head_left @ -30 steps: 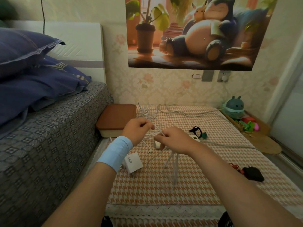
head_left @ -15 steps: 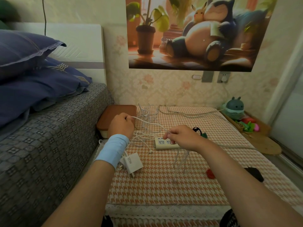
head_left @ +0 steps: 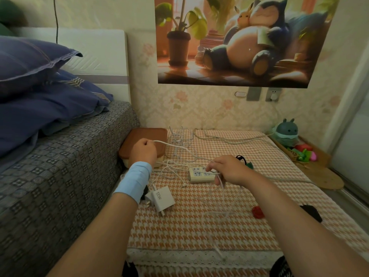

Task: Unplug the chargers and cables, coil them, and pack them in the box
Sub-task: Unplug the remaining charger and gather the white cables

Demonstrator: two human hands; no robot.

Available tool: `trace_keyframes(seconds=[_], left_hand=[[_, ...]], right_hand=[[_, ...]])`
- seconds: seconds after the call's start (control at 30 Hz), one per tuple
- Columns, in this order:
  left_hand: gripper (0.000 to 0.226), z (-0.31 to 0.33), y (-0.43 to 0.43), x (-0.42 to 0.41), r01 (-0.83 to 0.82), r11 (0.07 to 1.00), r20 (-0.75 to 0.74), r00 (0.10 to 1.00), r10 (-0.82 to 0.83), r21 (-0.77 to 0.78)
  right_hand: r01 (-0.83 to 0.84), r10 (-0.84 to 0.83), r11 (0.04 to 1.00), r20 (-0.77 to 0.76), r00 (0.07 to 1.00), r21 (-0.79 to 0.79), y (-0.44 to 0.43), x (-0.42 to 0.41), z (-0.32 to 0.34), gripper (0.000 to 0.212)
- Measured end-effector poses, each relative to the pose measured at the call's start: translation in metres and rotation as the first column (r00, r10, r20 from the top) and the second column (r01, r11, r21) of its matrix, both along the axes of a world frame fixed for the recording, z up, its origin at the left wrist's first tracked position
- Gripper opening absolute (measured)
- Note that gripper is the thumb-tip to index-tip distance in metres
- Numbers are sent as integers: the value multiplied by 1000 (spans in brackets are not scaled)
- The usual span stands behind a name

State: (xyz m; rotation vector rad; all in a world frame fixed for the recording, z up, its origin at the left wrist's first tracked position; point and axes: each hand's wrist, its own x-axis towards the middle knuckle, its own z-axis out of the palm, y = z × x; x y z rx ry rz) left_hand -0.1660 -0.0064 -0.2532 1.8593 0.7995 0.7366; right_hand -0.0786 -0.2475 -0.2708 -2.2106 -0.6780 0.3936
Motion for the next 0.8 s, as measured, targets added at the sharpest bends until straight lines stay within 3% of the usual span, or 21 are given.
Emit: trace_keyframes(seconds=[0.1,0.2,0.27,0.33,0.4,0.47,0.5,0.53,0.6,0.67,0.73,0.8], left_hand=[[29,0,6,1,-59,998,43,997,58,14],[28,2,6,1,-149,989,106,983,147,6],[27,3,3,1,-192,980,118,975,187,41],[28,1,3,0,-195,978,103,977,186,80],[27,-1,4,-3,-136,981,-7,990,138,136],[33,-4,2,-5,-59,956,-205,971,122,288],[46,-4,-1,-6,-43,921,-236,961,145,388],[57,-1,-7,-8,-48,874,-166,975,145,483],[62,9,-25,-12,-71,790,150,988,-27,609],[52,17,-46,-16,60,786,331,885,-327,615],[35,17,-69,-22,347,740,270,774,-573,577],[30,8,-82,-20,567,614,40,716,-697,548]], right_hand=[[37,-40,970,-11,999,-242,-3,3,-1,35],[-31,-11,893,-89,996,-449,-7,2,0,24],[-51,41,898,-31,999,-436,-8,0,0,17],[-49,59,946,21,998,-322,-5,-3,2,19],[-67,67,979,-6,998,-190,-1,-6,4,26],[-70,70,991,-5,998,-115,3,-14,7,31],[-66,67,993,0,998,-98,5,-17,9,32],[-64,65,994,12,998,-93,7,-20,10,33],[-60,63,995,29,998,-84,9,-25,12,34],[-31,32,999,18,999,-37,12,-27,12,34],[7,-7,1000,15,1000,-2,15,-28,13,34],[10,-10,1000,0,1000,3,18,-29,14,31]])
